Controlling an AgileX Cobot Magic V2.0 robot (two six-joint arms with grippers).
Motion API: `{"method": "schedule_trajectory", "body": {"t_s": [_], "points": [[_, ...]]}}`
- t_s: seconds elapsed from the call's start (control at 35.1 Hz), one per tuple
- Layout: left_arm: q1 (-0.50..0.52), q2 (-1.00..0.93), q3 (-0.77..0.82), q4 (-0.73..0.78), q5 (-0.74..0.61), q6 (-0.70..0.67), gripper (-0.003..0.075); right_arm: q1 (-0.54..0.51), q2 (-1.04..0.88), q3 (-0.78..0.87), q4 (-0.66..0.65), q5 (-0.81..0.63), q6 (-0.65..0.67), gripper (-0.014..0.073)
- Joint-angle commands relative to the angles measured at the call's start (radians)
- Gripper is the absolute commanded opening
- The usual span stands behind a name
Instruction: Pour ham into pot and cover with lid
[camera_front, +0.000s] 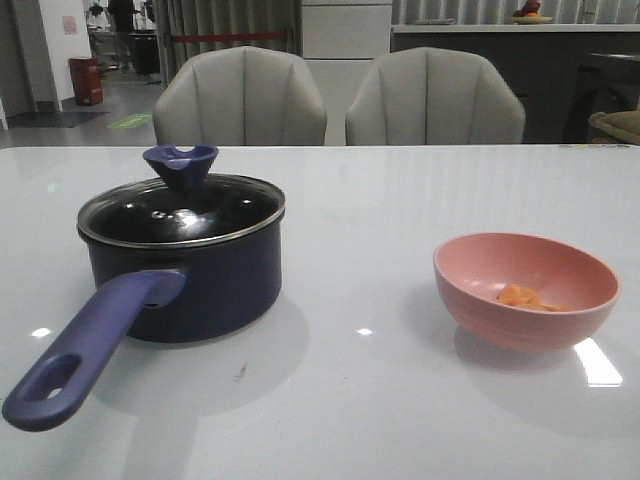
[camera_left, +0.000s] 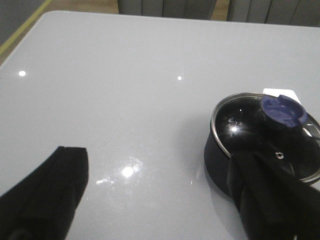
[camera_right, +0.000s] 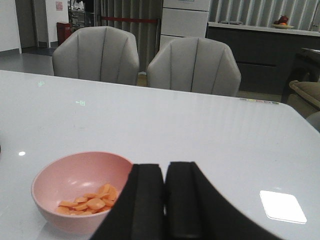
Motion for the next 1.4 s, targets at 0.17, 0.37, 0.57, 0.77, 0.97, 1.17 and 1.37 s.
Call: {"method": "schedule_trajectory", "body": {"t_s": [0.17, 0.37, 0.57, 0.77, 0.97, 1.17, 1.37], "points": [[-0.15, 0.35, -0.338, -0.025, 0.06, -0.006, 0.0607, -0.006, -0.018, -0.004, -0.007, -0.078, -0.008, 0.0148], [-0.282, 0.647, -0.552, -0.025, 0.154, -0.017, 0.0606, -0.006, -0.018, -0.004, -0.007, -0.078, -0.008, 0.0148], [-0.377, 0.879, -0.76, 0.043, 0.276, -0.116, 0.0606, -0.006, -0.019, -0.004, -0.007, -0.078, -0.008, 0.0148], [-0.405, 1.033, -0.915, 0.103, 0.382, -0.195, 0.0607, -0.006, -0.019, -0.004, -0.007, -0.078, -0.008, 0.0148], [-0.407, 1.12, -1.032, 0.149, 0.475, -0.266, 0.0606, -0.006, -0.019, -0.004, -0.007, -0.078, -0.008, 0.0148], [-0.407, 1.192, -1.13, 0.167, 0.579, -0.305, 0.0606, -0.006, -0.019, -0.004, -0.007, -0.078, -0.008, 0.0148], [-0.42, 1.244, -1.205, 0.143, 0.634, -0.309, 0.0606, -0.006, -0.019, -0.004, -0.007, -0.078, -0.008, 0.0148]]}}
